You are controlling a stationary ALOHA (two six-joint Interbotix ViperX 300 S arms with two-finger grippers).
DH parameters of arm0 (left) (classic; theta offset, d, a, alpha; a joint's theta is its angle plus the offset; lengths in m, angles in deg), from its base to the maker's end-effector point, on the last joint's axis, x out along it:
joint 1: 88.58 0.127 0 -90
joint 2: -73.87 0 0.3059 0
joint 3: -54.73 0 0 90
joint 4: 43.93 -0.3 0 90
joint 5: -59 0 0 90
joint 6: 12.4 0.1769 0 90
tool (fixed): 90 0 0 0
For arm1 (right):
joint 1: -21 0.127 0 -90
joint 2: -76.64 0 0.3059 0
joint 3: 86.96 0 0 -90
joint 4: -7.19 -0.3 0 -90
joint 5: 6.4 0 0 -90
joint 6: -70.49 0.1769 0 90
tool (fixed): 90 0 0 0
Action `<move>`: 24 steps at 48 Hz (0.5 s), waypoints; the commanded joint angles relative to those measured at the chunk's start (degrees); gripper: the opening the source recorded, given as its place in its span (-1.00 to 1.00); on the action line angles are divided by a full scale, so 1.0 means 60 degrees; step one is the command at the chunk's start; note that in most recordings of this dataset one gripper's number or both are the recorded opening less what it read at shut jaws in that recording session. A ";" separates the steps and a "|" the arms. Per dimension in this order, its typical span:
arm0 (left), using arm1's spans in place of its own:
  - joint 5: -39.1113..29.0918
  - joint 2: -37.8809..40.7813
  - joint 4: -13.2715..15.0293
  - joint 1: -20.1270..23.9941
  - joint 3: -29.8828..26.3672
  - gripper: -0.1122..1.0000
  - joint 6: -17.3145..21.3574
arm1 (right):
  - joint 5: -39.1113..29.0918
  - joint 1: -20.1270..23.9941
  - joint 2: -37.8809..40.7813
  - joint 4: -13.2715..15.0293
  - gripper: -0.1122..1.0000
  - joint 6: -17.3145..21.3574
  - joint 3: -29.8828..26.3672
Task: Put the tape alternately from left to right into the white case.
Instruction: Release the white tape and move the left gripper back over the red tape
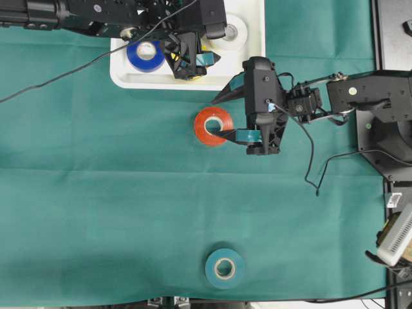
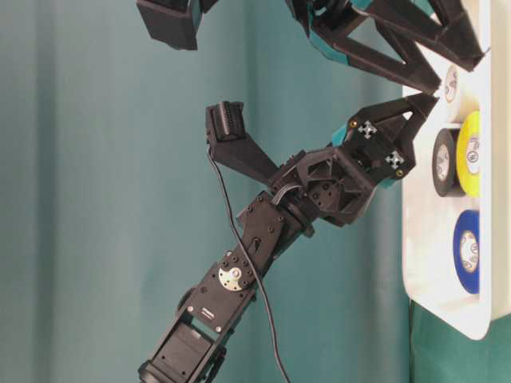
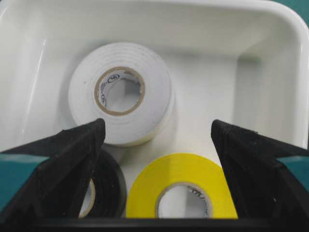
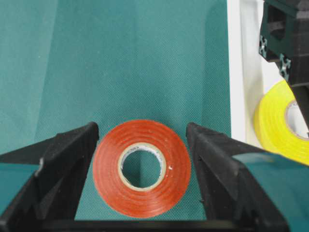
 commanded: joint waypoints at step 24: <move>0.0073 -0.1230 0.0015 -0.0498 0.0791 0.41 -0.0059 | 0.0044 0.0015 -0.0088 0.0015 0.57 0.0029 -0.0132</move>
